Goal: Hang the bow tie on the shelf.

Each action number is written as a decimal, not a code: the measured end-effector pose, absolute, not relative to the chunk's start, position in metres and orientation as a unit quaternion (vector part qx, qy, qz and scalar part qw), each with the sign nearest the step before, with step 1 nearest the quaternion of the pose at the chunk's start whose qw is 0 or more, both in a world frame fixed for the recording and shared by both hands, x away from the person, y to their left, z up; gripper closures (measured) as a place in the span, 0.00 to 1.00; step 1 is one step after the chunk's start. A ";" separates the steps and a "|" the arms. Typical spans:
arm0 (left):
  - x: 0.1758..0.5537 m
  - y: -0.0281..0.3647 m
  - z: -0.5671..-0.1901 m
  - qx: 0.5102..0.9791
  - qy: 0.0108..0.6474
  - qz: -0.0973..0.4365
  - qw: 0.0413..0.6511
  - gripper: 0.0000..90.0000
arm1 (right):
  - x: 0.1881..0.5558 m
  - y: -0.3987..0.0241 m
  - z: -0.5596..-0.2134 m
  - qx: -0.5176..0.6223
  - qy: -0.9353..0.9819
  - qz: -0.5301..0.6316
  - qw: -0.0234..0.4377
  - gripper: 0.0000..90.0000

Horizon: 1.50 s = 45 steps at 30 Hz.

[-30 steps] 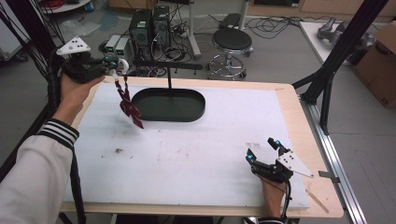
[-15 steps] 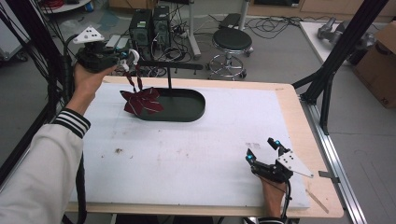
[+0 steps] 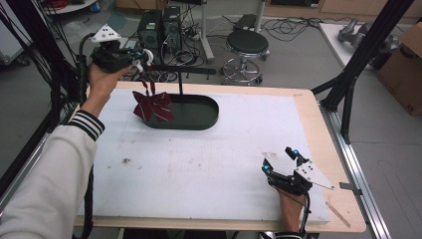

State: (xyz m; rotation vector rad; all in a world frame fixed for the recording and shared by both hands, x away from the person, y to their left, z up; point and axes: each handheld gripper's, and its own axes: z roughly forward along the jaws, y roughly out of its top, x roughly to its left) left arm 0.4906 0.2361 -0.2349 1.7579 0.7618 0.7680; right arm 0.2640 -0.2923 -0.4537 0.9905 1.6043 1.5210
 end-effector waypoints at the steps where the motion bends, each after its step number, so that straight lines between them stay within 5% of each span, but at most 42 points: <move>1: 0.493 0.236 -0.235 0.733 0.316 0.322 0.509 0.97 | 0.264 -0.292 -0.454 0.382 0.620 0.588 0.352 0.10; 45: 0.510 0.243 -0.296 0.763 0.374 0.310 0.426 0.97 | 0.263 -0.291 -0.454 0.381 0.623 0.585 0.353 0.10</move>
